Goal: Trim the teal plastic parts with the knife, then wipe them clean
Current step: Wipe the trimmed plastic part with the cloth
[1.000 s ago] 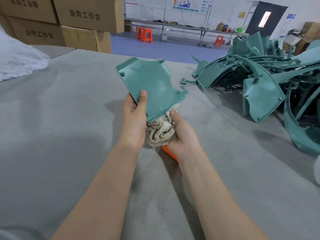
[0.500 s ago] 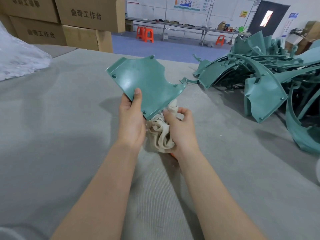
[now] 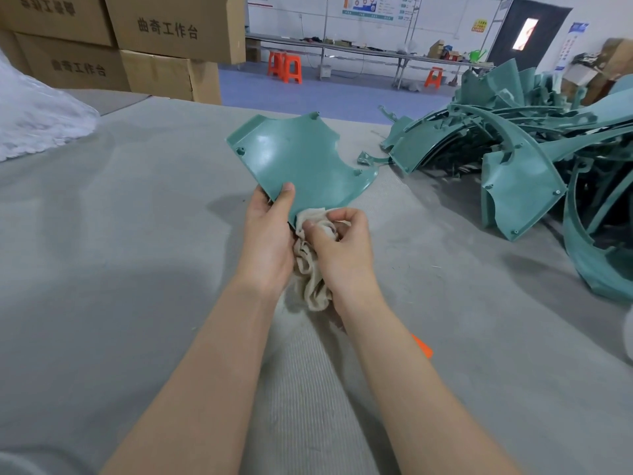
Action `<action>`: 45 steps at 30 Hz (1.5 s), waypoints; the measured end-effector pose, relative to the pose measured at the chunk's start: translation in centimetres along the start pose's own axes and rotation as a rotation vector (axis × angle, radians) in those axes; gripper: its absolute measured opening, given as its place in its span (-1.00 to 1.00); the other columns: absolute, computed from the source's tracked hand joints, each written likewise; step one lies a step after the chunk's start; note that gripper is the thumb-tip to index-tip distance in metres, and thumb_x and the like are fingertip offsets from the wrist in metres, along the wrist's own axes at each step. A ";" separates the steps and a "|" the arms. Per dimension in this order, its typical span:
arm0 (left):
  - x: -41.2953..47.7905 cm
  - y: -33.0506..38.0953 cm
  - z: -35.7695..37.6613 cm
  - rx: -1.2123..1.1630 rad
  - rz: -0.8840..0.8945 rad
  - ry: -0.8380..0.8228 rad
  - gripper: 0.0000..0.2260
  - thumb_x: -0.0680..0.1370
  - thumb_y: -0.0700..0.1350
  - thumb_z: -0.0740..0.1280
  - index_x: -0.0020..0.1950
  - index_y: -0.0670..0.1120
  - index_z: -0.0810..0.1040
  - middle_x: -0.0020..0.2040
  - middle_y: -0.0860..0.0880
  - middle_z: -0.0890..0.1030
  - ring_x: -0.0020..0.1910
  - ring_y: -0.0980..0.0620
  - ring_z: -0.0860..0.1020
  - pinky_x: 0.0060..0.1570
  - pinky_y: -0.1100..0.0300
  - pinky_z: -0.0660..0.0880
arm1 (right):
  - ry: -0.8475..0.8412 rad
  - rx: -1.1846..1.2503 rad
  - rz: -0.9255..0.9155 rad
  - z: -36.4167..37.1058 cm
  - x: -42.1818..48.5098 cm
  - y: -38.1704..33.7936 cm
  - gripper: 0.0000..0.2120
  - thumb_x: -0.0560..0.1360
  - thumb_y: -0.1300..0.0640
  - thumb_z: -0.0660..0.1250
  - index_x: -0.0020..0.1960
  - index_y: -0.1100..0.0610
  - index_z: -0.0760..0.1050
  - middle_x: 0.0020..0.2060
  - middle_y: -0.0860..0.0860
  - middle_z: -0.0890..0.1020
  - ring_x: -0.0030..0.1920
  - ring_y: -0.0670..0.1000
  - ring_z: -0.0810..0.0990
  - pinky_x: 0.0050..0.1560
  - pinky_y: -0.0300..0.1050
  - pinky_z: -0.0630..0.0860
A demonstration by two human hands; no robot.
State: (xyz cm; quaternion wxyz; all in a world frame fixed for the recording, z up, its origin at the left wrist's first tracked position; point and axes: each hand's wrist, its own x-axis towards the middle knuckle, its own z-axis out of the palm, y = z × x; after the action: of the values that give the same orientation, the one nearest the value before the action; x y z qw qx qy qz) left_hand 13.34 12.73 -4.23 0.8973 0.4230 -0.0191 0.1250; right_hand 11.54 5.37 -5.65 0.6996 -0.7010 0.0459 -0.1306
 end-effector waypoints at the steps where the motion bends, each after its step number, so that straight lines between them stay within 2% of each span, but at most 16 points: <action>1: 0.1 0.0 -0.1 0.027 0.006 -0.010 -0.85 0.65 -0.26 0.16 0.10 -0.12 0.51 -0.02 -0.06 0.66 -0.09 0.01 0.67 -0.08 0.14 0.60 | 0.021 0.005 -0.006 -0.1 0.1 0.0 -0.69 0.47 0.25 0.40 -0.08 -0.02 0.28 -0.03 0.18 0.61 -0.07 0.14 0.61 0.05 0.08 0.54; 5: 0.3 0.3 -0.6 0.163 0.013 -0.075 -0.83 0.65 -0.25 0.17 0.15 -0.11 0.51 0.01 -0.02 0.67 -0.04 0.03 0.66 -0.12 0.20 0.58 | 0.101 0.038 -0.030 -0.6 0.6 0.1 -0.69 0.49 0.26 0.37 -0.08 -0.03 0.26 -0.08 0.13 0.60 -0.12 0.08 0.59 0.06 0.07 0.54; 9: 0.4 0.5 -1.0 0.215 -0.009 -0.102 -0.83 0.65 -0.24 0.17 0.11 -0.06 0.52 0.02 0.01 0.67 -0.02 0.07 0.66 -0.11 0.20 0.59 | 0.146 0.108 0.007 -1.6 1.3 -0.1 -0.76 0.53 0.25 0.33 0.01 0.07 0.27 -0.02 0.16 0.60 -0.06 0.09 0.59 0.10 0.05 0.53; 12: 0.3 0.6 -1.2 0.271 -0.035 -0.137 -0.83 0.64 -0.24 0.19 0.10 -0.05 0.54 0.02 0.05 0.67 0.00 0.09 0.65 -0.08 0.19 0.61 | 0.201 0.175 0.099 -3.3 2.3 -0.3 -0.77 0.55 0.20 0.31 0.09 0.10 0.27 -0.08 0.04 0.57 -0.01 0.13 0.63 0.10 0.04 0.56; 15: 0.3 0.7 -1.4 0.309 -0.063 -0.171 -0.82 0.64 -0.23 0.20 0.15 -0.06 0.53 0.05 0.04 0.66 0.00 0.10 0.65 -0.12 0.22 0.61 | 0.254 0.242 0.187 -4.6 3.0 -0.3 -0.76 0.56 0.19 0.32 0.16 0.16 0.30 0.05 0.16 0.60 0.02 0.14 0.64 0.13 0.07 0.56; 17: 0.3 0.8 -1.5 0.302 -0.073 -0.185 -0.83 0.64 -0.23 0.20 0.15 -0.07 0.53 0.03 0.05 0.66 -0.04 0.12 0.66 -0.17 0.23 0.60 | 0.280 0.265 0.220 -5.2 3.4 -0.2 -0.70 0.56 0.20 0.32 0.23 0.22 0.33 0.08 0.21 0.59 -0.04 0.12 0.62 0.08 0.05 0.56; 21: 0.5 1.3 -1.9 0.323 -0.095 -0.226 -0.83 0.63 -0.23 0.21 0.12 -0.05 0.55 0.00 0.06 0.68 -0.05 0.10 0.67 -0.18 0.22 0.60 | 0.309 0.341 0.296 -6.4 4.3 0.1 -0.72 0.54 0.21 0.34 0.21 0.19 0.36 0.02 0.17 0.59 -0.22 0.02 0.61 -0.12 -0.08 0.59; 25: 0.5 1.7 -2.3 0.363 -0.093 -0.293 -0.81 0.62 -0.23 0.21 0.10 -0.01 0.56 -0.02 0.08 0.69 -0.03 0.10 0.66 -0.17 0.21 0.60 | 0.325 0.509 0.348 -7.6 4.8 0.4 -0.66 0.54 0.23 0.35 0.29 0.26 0.43 0.01 0.17 0.61 -0.26 0.01 0.61 -0.08 -0.03 0.63; 27: 0.5 2.2 -2.6 0.363 -0.089 -0.337 -0.81 0.62 -0.23 0.21 0.10 -0.01 0.55 -0.05 0.11 0.70 -0.06 0.12 0.66 -0.19 0.22 0.60 | 0.312 0.606 0.356 -8.0 4.9 0.3 -0.73 0.54 0.24 0.36 0.22 0.27 0.49 -0.15 0.11 0.63 -0.31 -0.01 0.61 -0.03 0.00 0.63; 29: 0.5 2.5 -2.9 0.347 -0.093 -0.381 -0.81 0.61 -0.23 0.20 0.11 -0.01 0.54 -0.05 0.11 0.70 -0.06 0.14 0.66 -0.19 0.23 0.59 | 0.305 0.660 0.364 -8.3 5.0 0.2 -0.94 0.54 0.26 0.36 -0.01 0.25 0.54 -0.35 0.05 0.62 -0.44 -0.06 0.61 -0.15 -0.05 0.64; 32: 0.5 2.7 -3.1 0.330 -0.096 -0.387 -0.81 0.60 -0.23 0.20 0.12 -0.03 0.55 -0.04 0.10 0.70 -0.05 0.13 0.66 -0.19 0.24 0.59 | 0.275 0.706 0.381 -8.7 5.0 0.2 -0.87 0.55 0.27 0.33 -0.18 0.18 0.51 -0.43 0.00 0.58 -0.52 -0.13 0.56 -0.27 -0.16 0.61; 34: 0.6 2.6 -3.0 0.319 -0.082 -0.342 -0.81 0.61 -0.23 0.20 0.11 -0.02 0.56 -0.04 0.09 0.70 -0.05 0.12 0.67 -0.20 0.24 0.59 | 0.268 0.716 0.392 -8.7 4.8 0.1 -0.84 0.55 0.27 0.33 -0.21 0.18 0.50 -0.51 -0.02 0.55 -0.55 -0.13 0.54 -0.45 -0.25 0.55; 35: 0.7 2.5 -3.0 0.316 -0.071 -0.310 -0.81 0.62 -0.22 0.20 0.11 -0.02 0.56 -0.04 0.09 0.70 -0.05 0.12 0.67 -0.19 0.23 0.60 | 0.262 0.716 0.396 -8.7 4.7 0.2 -0.86 0.55 0.27 0.34 -0.20 0.19 0.52 -0.51 -0.01 0.55 -0.54 -0.12 0.55 -0.47 -0.26 0.53; 40: 0.6 1.6 -2.3 0.322 -0.022 -0.246 -0.81 0.64 -0.22 0.19 0.14 0.00 0.54 0.02 0.10 0.69 0.02 0.09 0.65 -0.09 0.17 0.61 | 0.147 0.651 0.427 -7.3 4.3 0.2 -0.97 0.54 0.23 0.35 -0.08 0.19 0.53 -0.41 0.02 0.59 -0.50 -0.07 0.58 -0.37 -0.14 0.52; 43: 0.4 1.5 -1.9 0.292 0.007 -0.207 -0.80 0.65 -0.21 0.18 0.19 -0.02 0.51 0.06 0.10 0.67 0.06 0.09 0.65 -0.04 0.16 0.60 | 0.125 0.598 0.365 -6.7 4.0 -0.2 -0.79 0.54 0.25 0.33 0.17 0.20 0.46 -0.28 0.08 0.61 -0.45 -0.05 0.60 -0.35 -0.13 0.54; 45: 0.3 1.7 -1.7 0.260 0.036 -0.192 -0.80 0.65 -0.21 0.17 0.20 -0.01 0.50 0.07 0.11 0.66 0.07 0.11 0.64 -0.04 0.18 0.60 | 0.178 0.481 0.305 -6.9 3.7 -0.4 -0.73 0.54 0.26 0.31 0.23 0.13 0.42 -0.17 0.10 0.63 -0.43 -0.07 0.63 -0.41 -0.22 0.55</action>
State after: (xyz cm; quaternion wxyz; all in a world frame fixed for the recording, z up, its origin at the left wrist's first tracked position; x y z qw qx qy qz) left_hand 13.09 15.12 -4.01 0.8267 0.5451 -0.0958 0.1013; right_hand 13.38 -2.26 -4.90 0.8503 -0.4860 0.1796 -0.0919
